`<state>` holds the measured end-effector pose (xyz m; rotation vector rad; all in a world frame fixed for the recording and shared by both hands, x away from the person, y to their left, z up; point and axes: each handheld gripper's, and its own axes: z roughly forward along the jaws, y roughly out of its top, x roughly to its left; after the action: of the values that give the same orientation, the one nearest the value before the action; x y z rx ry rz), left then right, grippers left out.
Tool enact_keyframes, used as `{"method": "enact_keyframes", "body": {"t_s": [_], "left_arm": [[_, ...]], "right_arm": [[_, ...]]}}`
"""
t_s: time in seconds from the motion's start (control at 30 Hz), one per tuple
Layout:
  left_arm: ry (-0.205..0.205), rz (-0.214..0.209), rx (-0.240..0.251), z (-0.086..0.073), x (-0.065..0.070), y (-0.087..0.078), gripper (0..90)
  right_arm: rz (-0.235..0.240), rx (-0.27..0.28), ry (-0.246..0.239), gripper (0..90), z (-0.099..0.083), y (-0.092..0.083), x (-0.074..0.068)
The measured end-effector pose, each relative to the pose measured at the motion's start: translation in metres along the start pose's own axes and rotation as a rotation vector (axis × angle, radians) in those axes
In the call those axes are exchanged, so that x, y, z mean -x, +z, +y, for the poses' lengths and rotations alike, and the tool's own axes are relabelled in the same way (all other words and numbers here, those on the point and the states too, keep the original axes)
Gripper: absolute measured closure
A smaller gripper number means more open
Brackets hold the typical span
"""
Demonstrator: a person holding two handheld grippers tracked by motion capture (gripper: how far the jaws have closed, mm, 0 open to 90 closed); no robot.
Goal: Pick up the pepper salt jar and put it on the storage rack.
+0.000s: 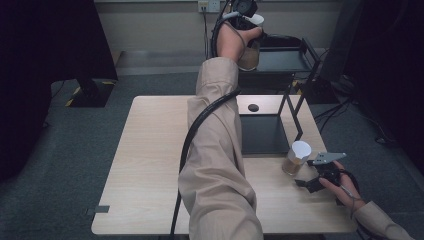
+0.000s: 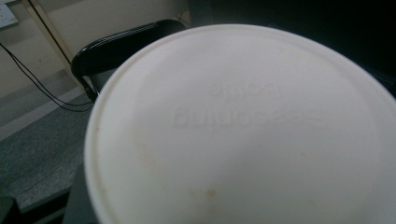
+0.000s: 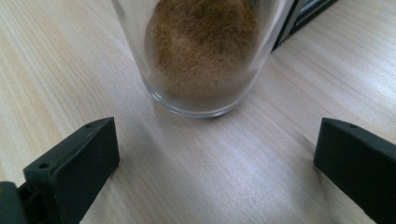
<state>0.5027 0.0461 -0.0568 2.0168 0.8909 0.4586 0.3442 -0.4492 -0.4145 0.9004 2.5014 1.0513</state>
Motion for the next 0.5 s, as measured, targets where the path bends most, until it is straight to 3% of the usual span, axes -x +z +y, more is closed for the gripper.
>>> {"method": "enact_keyframes", "body": {"t_s": [0.17, 0.37, 0.5], "left_arm": [[0.004, 0.004, 0.005, -0.0015, 0.0005, -0.0001, 34.5], [-0.034, 0.024, 0.017, -0.0044, 0.0037, -0.0007, 15.6], [-0.039, 0.033, 0.028, -0.0089, 0.0051, -0.0026, 9.5]], "right_arm": [[-0.001, 0.001, 0.000, 0.0, -0.0002, 0.0001, -0.0001], [-0.001, 0.001, 0.000, 0.0, -0.0002, 0.0001, -0.0003], [-0.001, 0.001, 0.000, 0.0, -0.0002, 0.0001, -0.0002]]}}
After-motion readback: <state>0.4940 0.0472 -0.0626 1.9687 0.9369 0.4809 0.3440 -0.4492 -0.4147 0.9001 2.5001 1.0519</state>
